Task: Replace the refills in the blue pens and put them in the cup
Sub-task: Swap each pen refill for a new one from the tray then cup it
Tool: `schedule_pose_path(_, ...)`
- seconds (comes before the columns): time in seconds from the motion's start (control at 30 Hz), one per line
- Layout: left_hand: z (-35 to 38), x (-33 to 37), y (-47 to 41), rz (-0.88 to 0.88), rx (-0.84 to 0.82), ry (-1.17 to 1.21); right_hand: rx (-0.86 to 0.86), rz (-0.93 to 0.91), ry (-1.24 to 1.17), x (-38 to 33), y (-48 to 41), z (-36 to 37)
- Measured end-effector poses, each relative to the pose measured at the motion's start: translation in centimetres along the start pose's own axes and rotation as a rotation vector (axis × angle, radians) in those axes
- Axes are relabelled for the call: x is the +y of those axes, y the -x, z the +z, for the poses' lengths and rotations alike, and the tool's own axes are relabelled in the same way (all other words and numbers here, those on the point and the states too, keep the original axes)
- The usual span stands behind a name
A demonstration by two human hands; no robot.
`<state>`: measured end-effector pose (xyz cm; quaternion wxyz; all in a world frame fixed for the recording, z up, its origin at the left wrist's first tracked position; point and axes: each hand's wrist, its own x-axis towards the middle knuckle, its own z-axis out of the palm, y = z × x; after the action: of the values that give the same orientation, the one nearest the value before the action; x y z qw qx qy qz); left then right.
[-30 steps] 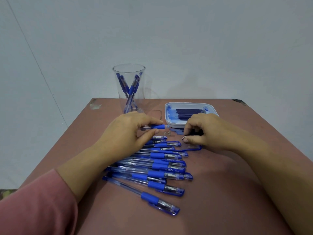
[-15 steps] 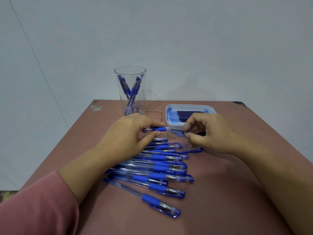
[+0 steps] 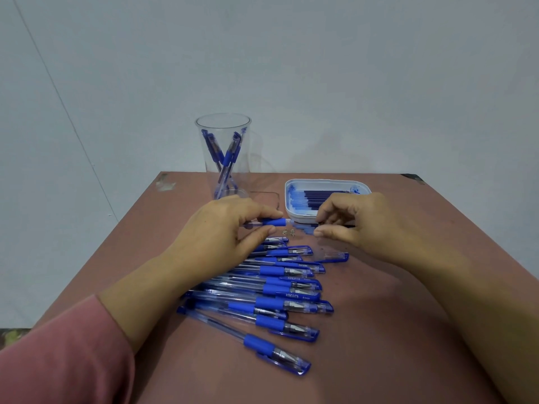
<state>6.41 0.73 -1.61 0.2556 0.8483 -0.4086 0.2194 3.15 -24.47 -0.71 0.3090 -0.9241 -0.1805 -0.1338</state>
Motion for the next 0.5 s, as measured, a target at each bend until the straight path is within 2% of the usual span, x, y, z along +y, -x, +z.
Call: schedule_pose_path(0.5, 0.0, 0.3, 0.1, 0.006, 0.004, -0.006, 0.15, -0.197, 0.001, -1.4, 0.2, 0.6)
